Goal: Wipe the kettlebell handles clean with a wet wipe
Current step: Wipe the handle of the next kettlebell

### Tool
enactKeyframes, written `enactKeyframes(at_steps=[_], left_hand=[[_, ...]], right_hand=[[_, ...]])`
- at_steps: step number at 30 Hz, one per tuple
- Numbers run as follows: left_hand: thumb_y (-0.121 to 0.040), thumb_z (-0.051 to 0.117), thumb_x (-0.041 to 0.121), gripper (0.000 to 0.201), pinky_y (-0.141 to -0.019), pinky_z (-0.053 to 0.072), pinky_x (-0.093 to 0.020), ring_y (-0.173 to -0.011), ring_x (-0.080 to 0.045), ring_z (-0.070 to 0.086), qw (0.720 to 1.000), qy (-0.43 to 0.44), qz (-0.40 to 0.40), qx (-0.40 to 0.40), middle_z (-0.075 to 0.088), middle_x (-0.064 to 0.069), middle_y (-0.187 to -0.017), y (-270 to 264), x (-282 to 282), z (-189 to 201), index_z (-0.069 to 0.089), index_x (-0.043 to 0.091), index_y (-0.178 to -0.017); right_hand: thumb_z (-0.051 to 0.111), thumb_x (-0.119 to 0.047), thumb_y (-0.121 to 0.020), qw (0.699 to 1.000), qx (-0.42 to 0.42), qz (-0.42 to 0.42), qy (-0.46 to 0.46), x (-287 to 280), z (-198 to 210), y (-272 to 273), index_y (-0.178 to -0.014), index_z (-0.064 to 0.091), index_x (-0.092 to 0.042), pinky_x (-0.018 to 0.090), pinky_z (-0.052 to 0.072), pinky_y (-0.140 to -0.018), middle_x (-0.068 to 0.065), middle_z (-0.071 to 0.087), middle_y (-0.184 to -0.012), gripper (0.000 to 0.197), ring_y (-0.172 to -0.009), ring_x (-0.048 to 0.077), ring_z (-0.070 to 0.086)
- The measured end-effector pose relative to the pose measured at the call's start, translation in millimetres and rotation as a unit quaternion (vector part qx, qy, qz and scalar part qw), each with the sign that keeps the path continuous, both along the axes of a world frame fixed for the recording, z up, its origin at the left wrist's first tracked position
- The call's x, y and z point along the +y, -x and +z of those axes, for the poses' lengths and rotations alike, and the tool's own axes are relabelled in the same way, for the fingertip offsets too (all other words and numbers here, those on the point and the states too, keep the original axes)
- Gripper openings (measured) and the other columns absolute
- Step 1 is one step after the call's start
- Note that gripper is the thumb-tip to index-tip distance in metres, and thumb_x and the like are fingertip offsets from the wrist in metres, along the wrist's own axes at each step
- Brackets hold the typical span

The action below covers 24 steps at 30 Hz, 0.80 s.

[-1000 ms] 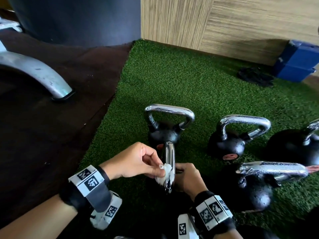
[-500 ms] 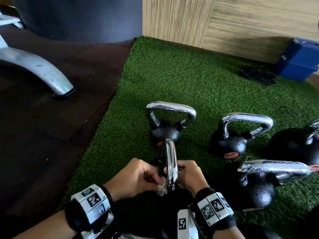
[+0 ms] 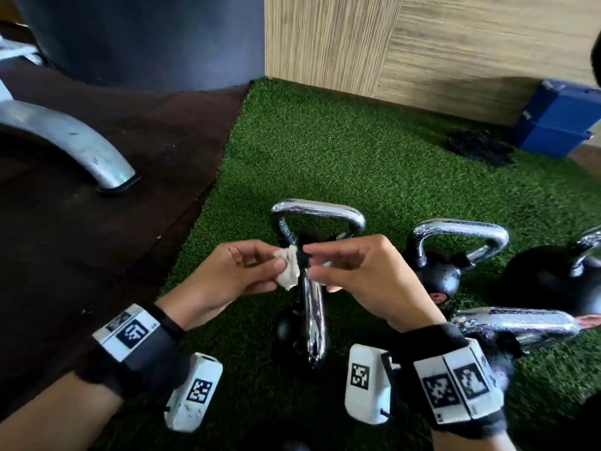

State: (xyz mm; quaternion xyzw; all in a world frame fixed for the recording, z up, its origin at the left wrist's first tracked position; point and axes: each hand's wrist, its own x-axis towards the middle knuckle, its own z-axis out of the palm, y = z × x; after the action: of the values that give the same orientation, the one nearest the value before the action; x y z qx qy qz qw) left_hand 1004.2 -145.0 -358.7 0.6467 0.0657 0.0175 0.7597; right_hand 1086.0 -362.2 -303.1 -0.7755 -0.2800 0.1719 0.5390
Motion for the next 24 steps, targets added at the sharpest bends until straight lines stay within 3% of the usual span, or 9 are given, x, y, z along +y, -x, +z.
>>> enactKeyframes(at_steps=[3, 8, 12, 14, 16, 18, 20, 22, 24], left_hand=[[-0.071, 0.081, 0.037, 0.021, -0.069, 0.058, -0.015, -0.083, -0.005, 0.074, 0.999, 0.040, -0.021, 0.006, 0.076, 0.004, -0.089, -6, -6, 10, 0.081, 0.026, -0.090], [-0.075, 0.076, 0.029, 0.007, -0.064, 0.058, -0.015, -0.073, -0.008, 0.075, 0.998, 0.065, -0.002, 0.010, 0.078, -0.004, -0.082, -11, -17, 16, 0.081, 0.025, -0.080], [-0.090, 0.076, 0.019, 0.018, -0.077, 0.062, -0.026, -0.087, -0.019, 0.077, 0.997, 0.065, -0.038, 0.005, 0.078, -0.011, -0.097, -10, -16, 8, 0.074, 0.021, -0.107], [-0.092, 0.073, 0.007, 0.038, -0.086, 0.062, -0.034, -0.102, -0.022, 0.075, 0.996, -0.027, -0.077, 0.036, 0.077, -0.008, -0.110, -10, -10, -4, 0.062, 0.022, -0.125], [-0.086, 0.075, 0.000, 0.064, -0.096, 0.057, -0.030, -0.122, -0.019, 0.066, 0.961, -0.232, -0.122, 0.085, 0.069, 0.004, -0.129, -6, -5, -22, 0.050, 0.031, -0.136], [-0.074, 0.090, 0.024, 0.105, -0.113, 0.040, -0.025, -0.145, -0.015, 0.043, 0.879, -0.423, -0.191, 0.112, 0.044, 0.008, -0.157, 2, -9, -45, 0.026, 0.029, -0.157], [-0.062, 0.092, 0.056, 0.148, -0.126, 0.015, -0.025, -0.157, -0.015, 0.009, 0.829, -0.493, -0.249, 0.088, 0.001, -0.002, -0.173, 9, -26, -68, -0.007, 0.017, -0.163], [-0.057, 0.083, 0.077, 0.160, -0.131, 0.006, -0.037, -0.158, -0.021, -0.012, 0.832, -0.497, -0.242, 0.034, -0.029, -0.004, -0.168, 11, -50, -88, -0.019, 0.008, -0.160], [-0.062, 0.074, 0.084, 0.160, -0.130, 0.008, -0.043, -0.159, -0.026, -0.012, 0.845, -0.507, -0.170, -0.003, -0.027, -0.011, -0.168, 10, -69, -102, -0.023, -0.001, -0.156]], right_hand=[[0.089, -0.011, -0.072, 0.998, -0.052, 0.014, -0.025, 8, 6, 8, -0.110, 0.079, -0.018, 0.035, 0.062, -0.085, -0.002, 0.078, -0.096, 0.040, -0.086, 0.015, 0.076], [0.090, -0.014, -0.071, 0.990, -0.130, -0.030, -0.035, 9, 0, 10, -0.104, 0.081, -0.015, 0.022, 0.059, -0.079, -0.003, 0.076, -0.096, 0.034, -0.082, 0.006, 0.074], [0.088, -0.012, -0.071, 0.989, -0.131, -0.069, -0.010, 6, -12, 8, -0.093, 0.082, -0.023, 0.018, 0.058, -0.068, -0.009, 0.077, -0.085, 0.025, -0.073, 0.002, 0.073], [0.087, -0.013, -0.069, 0.987, -0.125, -0.104, 0.015, 2, -22, 1, -0.086, 0.082, -0.026, 0.012, 0.054, -0.063, -0.013, 0.077, -0.077, 0.021, -0.066, -0.003, 0.071], [0.086, -0.015, -0.069, 0.982, -0.103, -0.154, 0.035, -4, -33, -7, -0.082, 0.082, -0.026, 0.008, 0.048, -0.058, -0.016, 0.075, -0.069, 0.018, -0.060, -0.006, 0.067], [0.086, -0.017, -0.068, 0.975, -0.072, -0.203, 0.053, -10, -46, -16, -0.083, 0.082, -0.026, 0.005, 0.044, -0.055, -0.015, 0.075, -0.068, 0.017, -0.060, -0.007, 0.066], [0.087, -0.020, -0.068, 0.969, -0.052, -0.228, 0.080, -15, -62, -20, -0.083, 0.082, -0.027, 0.004, 0.044, -0.055, -0.015, 0.074, -0.069, 0.017, -0.062, -0.008, 0.066], [0.089, -0.022, -0.068, 0.968, -0.029, -0.231, 0.091, -17, -76, -20, -0.077, 0.081, -0.032, 0.006, 0.047, -0.058, -0.016, 0.074, -0.068, 0.016, -0.065, -0.008, 0.067], [0.090, -0.020, -0.070, 0.973, 0.000, -0.218, 0.082, -16, -89, -19, -0.066, 0.077, -0.041, 0.015, 0.053, -0.065, -0.019, 0.074, -0.067, 0.025, -0.066, -0.007, 0.068]])
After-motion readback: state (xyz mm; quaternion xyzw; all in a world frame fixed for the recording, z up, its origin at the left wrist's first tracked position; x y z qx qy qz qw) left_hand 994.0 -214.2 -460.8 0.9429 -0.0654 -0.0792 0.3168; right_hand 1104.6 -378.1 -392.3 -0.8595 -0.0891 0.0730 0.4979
